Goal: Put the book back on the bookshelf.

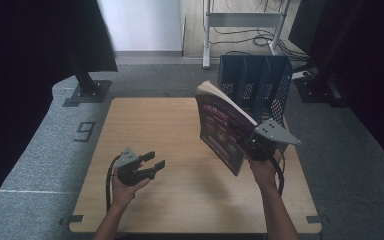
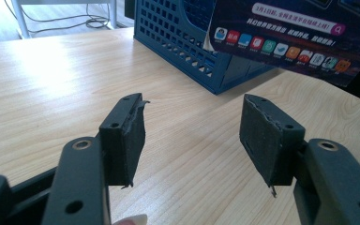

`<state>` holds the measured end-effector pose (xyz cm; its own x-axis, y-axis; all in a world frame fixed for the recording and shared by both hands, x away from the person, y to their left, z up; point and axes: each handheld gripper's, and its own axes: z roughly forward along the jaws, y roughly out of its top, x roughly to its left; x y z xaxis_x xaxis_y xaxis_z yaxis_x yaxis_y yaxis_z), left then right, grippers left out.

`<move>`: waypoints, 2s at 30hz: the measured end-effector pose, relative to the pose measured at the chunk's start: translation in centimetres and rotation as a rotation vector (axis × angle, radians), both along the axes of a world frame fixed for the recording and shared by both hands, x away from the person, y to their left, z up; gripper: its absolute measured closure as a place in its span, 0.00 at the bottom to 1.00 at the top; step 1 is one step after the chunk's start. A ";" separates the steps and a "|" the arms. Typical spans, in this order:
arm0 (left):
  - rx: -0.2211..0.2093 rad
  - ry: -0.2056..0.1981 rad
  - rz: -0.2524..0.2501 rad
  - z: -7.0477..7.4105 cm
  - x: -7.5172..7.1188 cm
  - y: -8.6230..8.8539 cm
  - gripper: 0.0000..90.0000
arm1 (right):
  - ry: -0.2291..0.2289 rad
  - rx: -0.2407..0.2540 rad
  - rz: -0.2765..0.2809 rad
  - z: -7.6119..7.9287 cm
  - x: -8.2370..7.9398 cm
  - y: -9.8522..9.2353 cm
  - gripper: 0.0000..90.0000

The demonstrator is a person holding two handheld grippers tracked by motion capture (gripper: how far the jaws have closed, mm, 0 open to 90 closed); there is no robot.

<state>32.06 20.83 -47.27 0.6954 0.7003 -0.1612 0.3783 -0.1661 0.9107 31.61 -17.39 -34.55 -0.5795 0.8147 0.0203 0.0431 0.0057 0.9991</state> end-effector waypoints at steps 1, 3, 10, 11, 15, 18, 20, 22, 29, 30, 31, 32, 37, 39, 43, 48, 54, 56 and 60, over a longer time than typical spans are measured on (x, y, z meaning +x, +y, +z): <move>0.001 0.002 -0.002 0.0 0.0 0.0 0.45 | -0.004 0.001 -0.004 0.1 0.0 0.0 0.91; 0.001 0.005 -0.003 -0.1 0.0 -0.1 0.45 | -0.011 0.001 -0.010 0.4 0.0 -0.2 0.91; 0.003 0.011 -0.007 -0.1 0.0 0.0 0.45 | -0.024 0.019 -0.034 1.3 0.4 -0.9 0.91; 0.003 0.012 -0.006 -0.1 0.0 0.0 0.45 | -0.025 0.027 -0.040 1.4 0.5 -1.0 0.91; 0.003 0.011 -0.005 -0.1 0.0 0.0 0.45 | -0.028 0.018 -0.063 1.7 1.0 -1.4 0.91; 0.002 0.011 -0.004 -0.1 0.0 0.1 0.45 | -0.026 0.012 -0.079 1.8 1.4 -1.5 0.91; 0.003 0.011 -0.004 -0.2 0.0 0.1 0.45 | -0.024 0.005 -0.082 1.8 1.6 -1.6 0.91; 0.006 0.012 -0.009 -0.2 0.0 0.0 0.46 | -0.016 0.003 -0.093 1.8 2.0 -1.8 0.91; 0.011 0.014 -0.013 -0.2 0.0 -0.1 0.46 | -0.013 0.009 -0.131 1.7 2.8 -2.3 0.91; 0.008 0.013 -0.012 -0.2 0.0 -0.1 0.46 | -0.010 0.009 -0.135 1.7 2.9 -2.4 0.91; 0.008 0.013 -0.012 -0.2 0.0 -0.1 0.46 | -0.009 0.005 -0.141 1.7 3.0 -2.4 0.91; 0.008 0.014 -0.013 -0.2 0.0 0.0 0.46 | -0.009 0.005 -0.141 1.7 3.0 -2.4 0.91; 0.013 0.021 -0.015 -0.3 0.0 -0.1 0.46 | 0.004 -0.010 -0.166 1.4 3.8 -2.6 0.91; 0.013 0.021 -0.015 -0.3 0.0 -0.1 0.46 | 0.010 -0.006 -0.175 1.3 4.1 -2.8 0.91; 0.015 0.021 -0.015 -0.3 0.0 0.0 0.46 | 0.014 -0.002 -0.185 1.3 4.3 -3.1 0.91; 0.015 0.025 -0.019 -0.4 0.1 0.0 0.46 | 0.019 -0.003 -0.206 1.2 4.9 -3.4 0.91; 0.018 0.029 -0.022 -0.4 0.1 0.0 0.46 | 0.025 0.001 -0.226 1.1 5.6 -3.6 0.91; 0.016 0.029 -0.022 -0.4 0.1 0.0 0.46 | 0.030 0.004 -0.233 1.0 5.9 -3.6 0.91; 0.015 0.030 -0.023 -0.4 0.1 0.1 0.46 | 0.034 -0.004 -0.248 1.1 6.5 -3.7 0.91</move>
<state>32.18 20.91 -47.65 0.7063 0.6867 -0.1718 0.4012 -0.1884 0.8964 38.14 -21.09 -33.50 -0.3610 0.9320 0.0326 0.0772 -0.0050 0.9970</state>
